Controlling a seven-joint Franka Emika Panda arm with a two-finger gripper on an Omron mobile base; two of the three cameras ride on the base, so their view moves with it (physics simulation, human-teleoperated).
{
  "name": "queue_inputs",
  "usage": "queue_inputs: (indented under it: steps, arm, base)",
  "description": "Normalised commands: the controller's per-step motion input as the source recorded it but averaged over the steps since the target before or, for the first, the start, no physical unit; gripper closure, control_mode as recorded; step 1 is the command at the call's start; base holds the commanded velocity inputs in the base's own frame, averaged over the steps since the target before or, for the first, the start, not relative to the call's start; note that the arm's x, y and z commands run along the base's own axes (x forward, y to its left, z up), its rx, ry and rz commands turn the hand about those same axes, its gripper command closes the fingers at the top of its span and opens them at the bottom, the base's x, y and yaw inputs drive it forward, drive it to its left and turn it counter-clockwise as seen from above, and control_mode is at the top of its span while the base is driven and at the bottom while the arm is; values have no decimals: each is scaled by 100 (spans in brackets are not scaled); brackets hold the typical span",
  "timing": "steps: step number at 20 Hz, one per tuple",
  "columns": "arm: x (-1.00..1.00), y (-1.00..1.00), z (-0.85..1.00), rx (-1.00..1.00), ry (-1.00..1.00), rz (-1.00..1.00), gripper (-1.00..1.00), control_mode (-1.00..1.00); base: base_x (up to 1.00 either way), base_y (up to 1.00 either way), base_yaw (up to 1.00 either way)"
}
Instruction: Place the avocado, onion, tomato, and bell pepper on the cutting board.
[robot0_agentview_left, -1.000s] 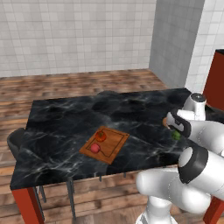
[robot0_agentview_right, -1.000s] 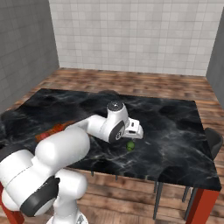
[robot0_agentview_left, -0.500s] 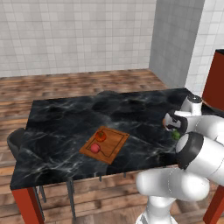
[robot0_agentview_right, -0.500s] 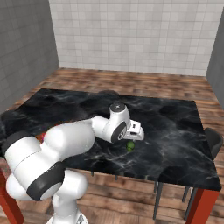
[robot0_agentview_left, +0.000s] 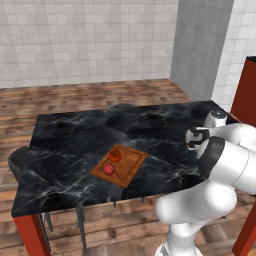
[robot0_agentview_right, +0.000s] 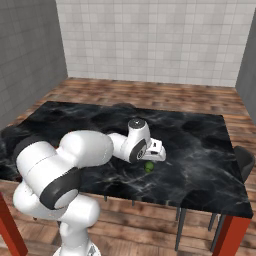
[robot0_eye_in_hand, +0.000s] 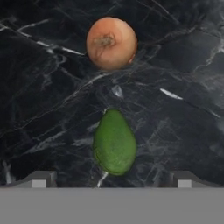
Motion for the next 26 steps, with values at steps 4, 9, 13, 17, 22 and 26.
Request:
queue_inputs:
  steps: [4, 9, 13, 17, 22, 26]
  arm:
    - [10, -8, -17, 0, 2, 0, -100, -100]
    - [11, -6, -17, 0, 2, 0, -100, -100]
    - [13, -2, -19, 0, 2, 0, -100, -100]
    - [12, 0, -18, 0, 2, 0, -100, -100]
    - [10, 0, -19, 0, 3, 0, -100, -100]
    - [7, 0, -19, 0, 3, 0, -100, -100]
  base:
    - [0, 0, 0]
    - [0, 0, 0]
    - [0, 0, 0]
    - [0, 0, 0]
    - [0, 0, 0]
    - [0, 0, 0]
